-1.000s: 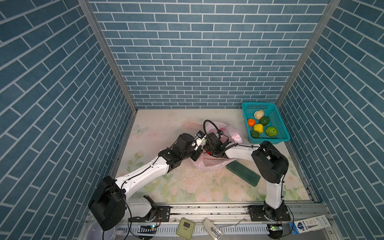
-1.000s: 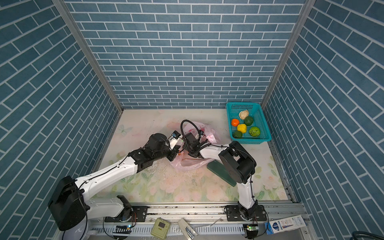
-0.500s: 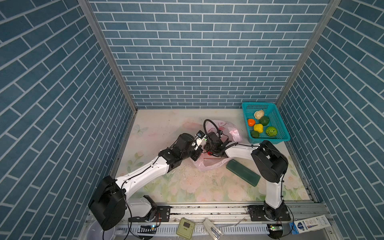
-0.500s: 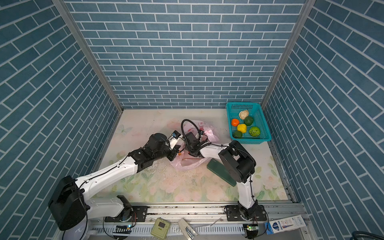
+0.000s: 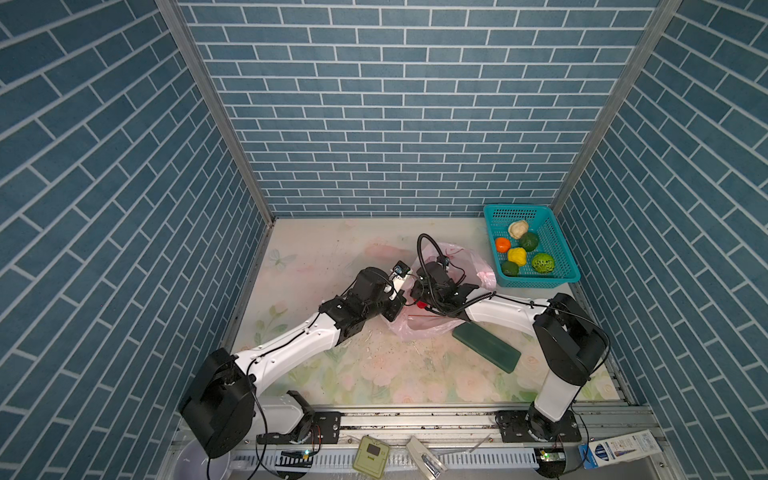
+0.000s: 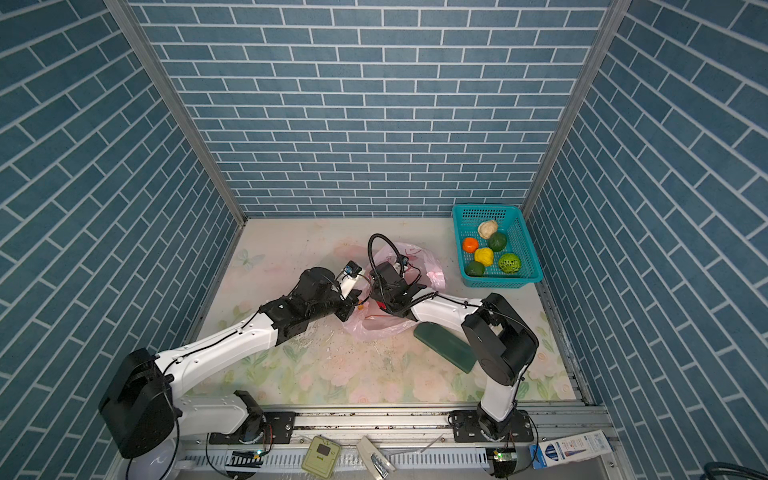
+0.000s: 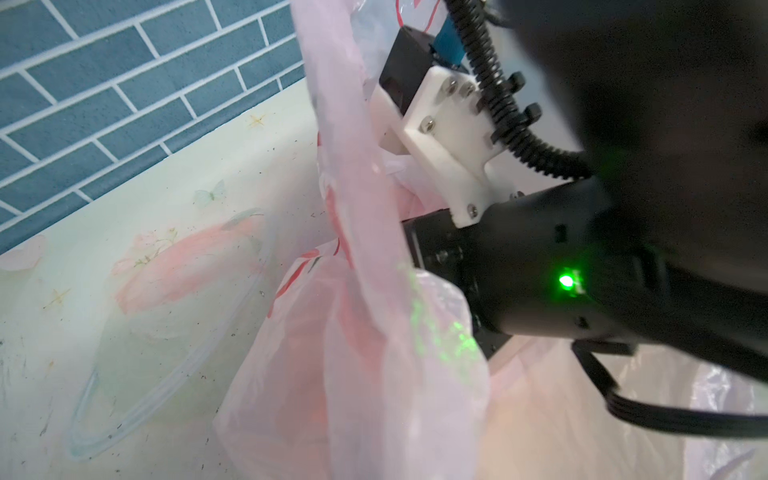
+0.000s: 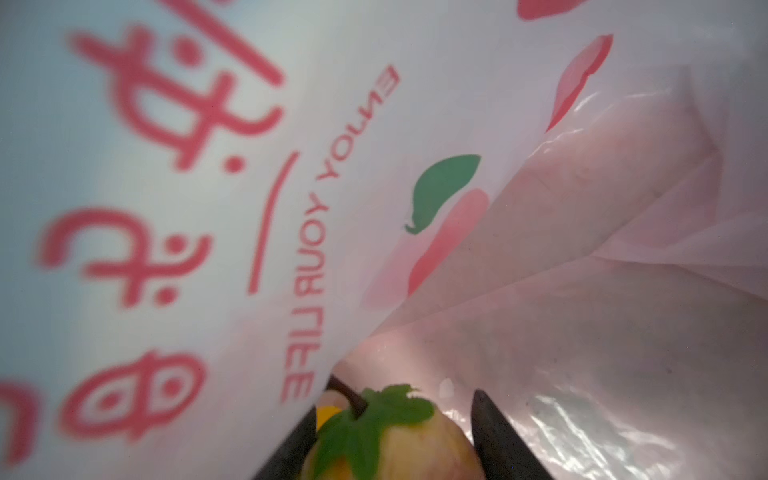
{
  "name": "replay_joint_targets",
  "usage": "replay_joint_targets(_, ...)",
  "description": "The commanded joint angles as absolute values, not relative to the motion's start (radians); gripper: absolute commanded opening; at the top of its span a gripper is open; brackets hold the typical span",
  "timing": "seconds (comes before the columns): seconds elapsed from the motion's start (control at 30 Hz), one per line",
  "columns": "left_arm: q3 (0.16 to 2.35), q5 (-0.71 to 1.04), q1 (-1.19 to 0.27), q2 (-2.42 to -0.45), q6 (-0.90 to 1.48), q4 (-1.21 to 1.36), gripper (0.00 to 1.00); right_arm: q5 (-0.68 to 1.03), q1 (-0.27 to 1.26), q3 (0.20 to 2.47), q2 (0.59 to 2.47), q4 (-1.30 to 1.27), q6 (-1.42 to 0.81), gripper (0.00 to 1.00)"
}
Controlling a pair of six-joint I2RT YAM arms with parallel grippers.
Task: Untie the knot of the plastic bag and take out the fruit
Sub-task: 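Lower the right gripper onto the red strawberry and close it, then lift the red strawberry out of the bag toward the teal basket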
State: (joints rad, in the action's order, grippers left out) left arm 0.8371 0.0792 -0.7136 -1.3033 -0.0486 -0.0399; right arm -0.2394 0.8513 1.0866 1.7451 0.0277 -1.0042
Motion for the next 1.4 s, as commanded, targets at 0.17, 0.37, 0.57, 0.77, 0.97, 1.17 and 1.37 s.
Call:
replay_joint_targets(0.17, 0.847, 0.055, -0.713, -1.317, -0.040, -0.029, 0.00, -0.310, 0.891, 1.054, 1.579, 0.143, -0.923, 0.49)
replay_joint_targets(0.37, 0.860, 0.040, -0.713, -1.321, -0.038, -0.032, 0.00, -0.309, 0.907, 1.066, 1.487, 0.230, -0.910, 0.49)
replay_joint_targets(0.57, 0.867, 0.040, -0.713, -1.329, -0.038, -0.029, 0.00, -0.283, 0.910, 1.118, 1.410, 0.319, -0.890, 0.49)
replay_joint_targets(0.77, 0.870, 0.037, -0.713, -1.333, -0.038, -0.029, 0.00, -0.258, 0.908, 1.238, 1.367, 0.417, -0.856, 0.49)
replay_joint_targets(0.97, 0.867, 0.037, -0.713, -1.335, -0.043, -0.028, 0.00, -0.230, 0.863, 1.342, 1.356, 0.449, -0.846, 0.49)
replay_joint_targets(1.17, 0.868, 0.050, -0.713, -1.335, -0.043, -0.029, 0.00, -0.150, 0.731, 1.446, 1.364, 0.448, -0.812, 0.49)
replay_joint_targets(1.37, 0.865, 0.058, -0.713, -1.332, -0.041, -0.031, 0.00, -0.067, 0.538, 1.479, 1.358, 0.440, -0.789, 0.49)
